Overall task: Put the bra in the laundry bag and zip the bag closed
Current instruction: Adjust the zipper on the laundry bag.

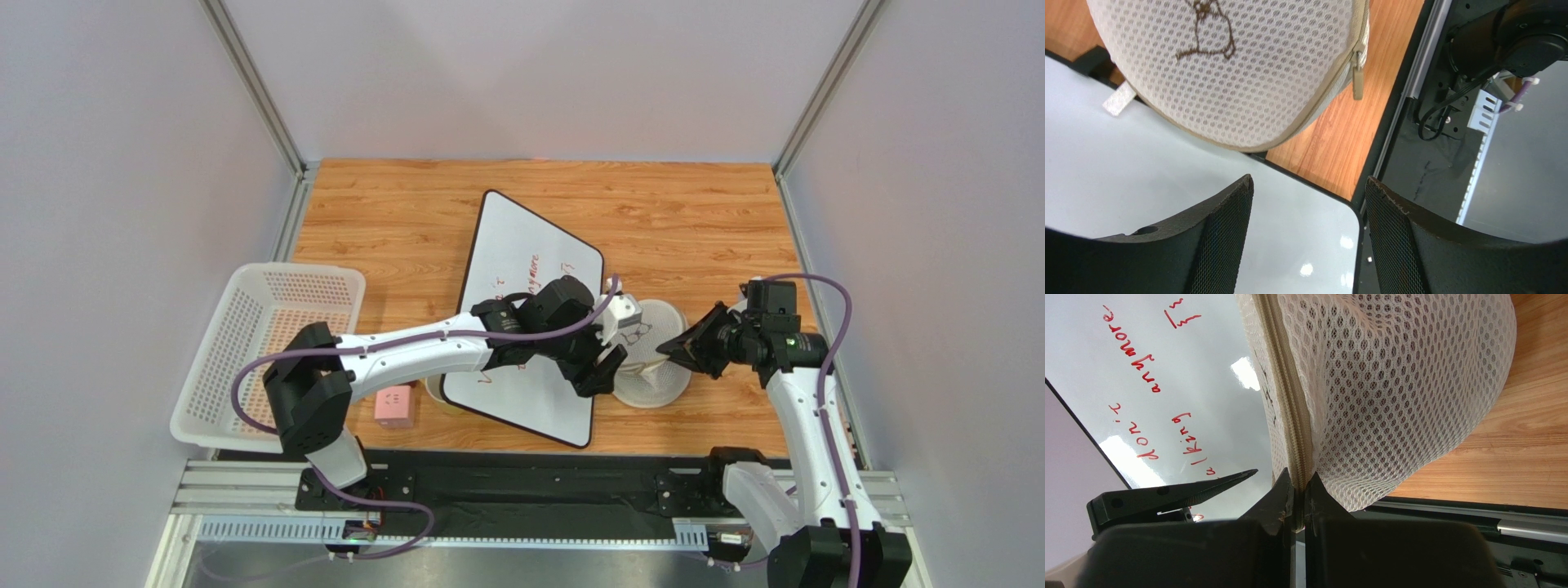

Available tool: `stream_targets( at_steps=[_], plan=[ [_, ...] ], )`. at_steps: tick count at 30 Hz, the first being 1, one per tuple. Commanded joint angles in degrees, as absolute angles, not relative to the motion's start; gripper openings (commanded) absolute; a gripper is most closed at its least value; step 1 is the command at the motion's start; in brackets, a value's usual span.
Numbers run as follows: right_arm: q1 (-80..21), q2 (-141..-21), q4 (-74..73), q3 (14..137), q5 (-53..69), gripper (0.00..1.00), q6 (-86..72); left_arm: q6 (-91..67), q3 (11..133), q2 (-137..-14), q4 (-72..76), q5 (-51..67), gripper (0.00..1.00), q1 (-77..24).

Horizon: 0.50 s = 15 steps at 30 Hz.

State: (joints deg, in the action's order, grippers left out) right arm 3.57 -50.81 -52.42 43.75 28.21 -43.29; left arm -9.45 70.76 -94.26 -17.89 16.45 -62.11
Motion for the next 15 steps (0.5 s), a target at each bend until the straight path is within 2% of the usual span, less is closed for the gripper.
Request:
stream_targets(
  at_steps=[1,9,12,13,15],
  plan=[
    [3.78,-49.66,-50.89,44.3,30.5,0.0,-43.86,-4.84,75.75,-97.02,-14.85,13.01,0.72,-63.19],
    [3.78,-49.31,-51.33,44.91,31.55,0.0,-44.47,-3.34,80.33,-102.65,-14.86,10.02,0.62,-64.07],
    [3.78,-49.22,-51.77,45.09,31.9,0.0,-44.3,-3.17,81.73,-104.5,-15.29,8.53,0.47,-64.07],
    [3.78,-49.13,-51.85,45.26,31.99,0.0,-44.12,-3.25,82.35,-105.11,-15.55,8.18,0.34,-64.07],
    [3.78,-49.04,-52.73,45.53,31.64,0.03,-42.46,-3.69,82.53,-105.2,-15.56,7.39,0.16,-64.07]
  ],
)
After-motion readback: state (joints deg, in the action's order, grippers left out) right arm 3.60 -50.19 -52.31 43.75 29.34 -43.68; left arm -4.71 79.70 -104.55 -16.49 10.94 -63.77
